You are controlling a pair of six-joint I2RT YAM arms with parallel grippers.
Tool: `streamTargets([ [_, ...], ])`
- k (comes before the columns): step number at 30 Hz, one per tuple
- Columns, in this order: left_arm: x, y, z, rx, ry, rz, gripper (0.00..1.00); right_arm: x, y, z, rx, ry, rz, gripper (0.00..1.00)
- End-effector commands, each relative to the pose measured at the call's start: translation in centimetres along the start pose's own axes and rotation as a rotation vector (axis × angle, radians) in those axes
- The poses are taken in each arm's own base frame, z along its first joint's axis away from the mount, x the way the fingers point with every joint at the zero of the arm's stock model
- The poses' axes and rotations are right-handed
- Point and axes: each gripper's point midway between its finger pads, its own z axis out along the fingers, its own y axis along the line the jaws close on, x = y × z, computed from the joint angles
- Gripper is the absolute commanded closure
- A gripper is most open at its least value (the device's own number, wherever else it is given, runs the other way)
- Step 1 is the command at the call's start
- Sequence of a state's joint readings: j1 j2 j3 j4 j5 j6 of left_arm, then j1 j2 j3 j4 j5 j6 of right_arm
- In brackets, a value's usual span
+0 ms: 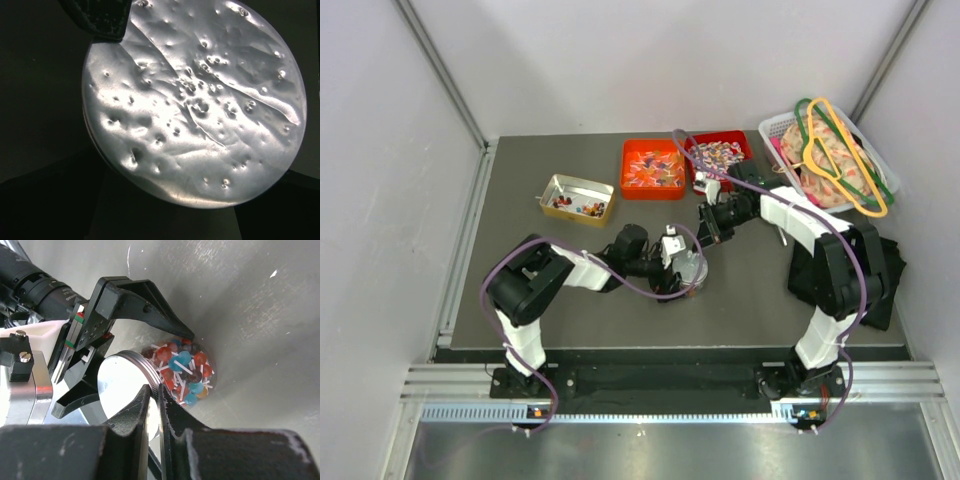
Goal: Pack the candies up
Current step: Screw the bottle lid onto the packing bottle.
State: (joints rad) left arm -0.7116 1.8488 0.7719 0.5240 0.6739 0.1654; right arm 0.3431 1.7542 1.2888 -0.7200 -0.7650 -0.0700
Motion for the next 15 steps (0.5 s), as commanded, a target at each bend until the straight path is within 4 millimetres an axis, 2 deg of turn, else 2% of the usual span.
streamTargets([
  [1, -1.5, -0.9, 0.8, 0.064, -0.04, 0.038, 0.01, 2.8, 0.8, 0.8, -0.026, 0.092, 0.057, 0.92],
  [6, -0.7, -1.8, 1.9, 0.066, 0.023, 0.077, 0.01, 2.6, 1.2, 1.1, -0.036, 0.102, 0.046, 0.92],
  [15, -0.2, -0.9, 2.9, -0.042, 0.057, 0.102, 0.01, 2.9, 1.2, 1.4, -0.03, 0.116, 0.034, 0.92],
])
